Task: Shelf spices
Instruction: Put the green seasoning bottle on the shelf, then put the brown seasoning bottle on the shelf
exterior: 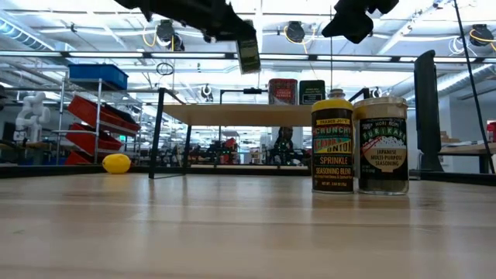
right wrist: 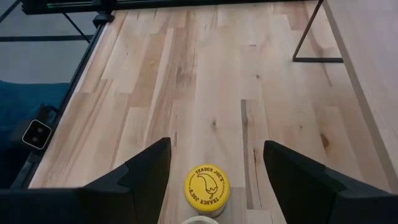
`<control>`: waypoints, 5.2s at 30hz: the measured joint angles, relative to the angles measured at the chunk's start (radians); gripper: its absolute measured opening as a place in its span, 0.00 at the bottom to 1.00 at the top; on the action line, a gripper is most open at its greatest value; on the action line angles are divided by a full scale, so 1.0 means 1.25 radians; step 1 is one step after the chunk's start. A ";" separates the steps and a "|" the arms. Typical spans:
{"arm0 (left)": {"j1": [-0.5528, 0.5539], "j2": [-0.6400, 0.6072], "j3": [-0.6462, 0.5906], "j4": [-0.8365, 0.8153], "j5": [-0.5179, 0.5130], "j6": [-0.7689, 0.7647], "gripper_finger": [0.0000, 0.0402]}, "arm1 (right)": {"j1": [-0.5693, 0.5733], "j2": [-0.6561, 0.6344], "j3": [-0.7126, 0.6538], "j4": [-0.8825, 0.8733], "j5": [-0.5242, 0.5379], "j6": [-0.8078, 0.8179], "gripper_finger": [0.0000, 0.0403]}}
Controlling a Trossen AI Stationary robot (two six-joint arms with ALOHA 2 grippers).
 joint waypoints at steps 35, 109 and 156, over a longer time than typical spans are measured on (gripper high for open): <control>0.135 0.186 0.054 -0.020 0.244 -0.019 0.58 | 0.000 0.000 0.000 -0.007 -0.001 0.000 0.60; 0.097 0.157 -0.001 -0.125 0.028 0.124 0.21 | 0.000 0.050 -0.001 -0.016 -0.001 -0.019 0.60; -0.328 -0.033 0.000 -0.440 -0.090 -0.123 0.21 | 0.187 0.116 -0.001 -0.243 0.164 0.371 0.92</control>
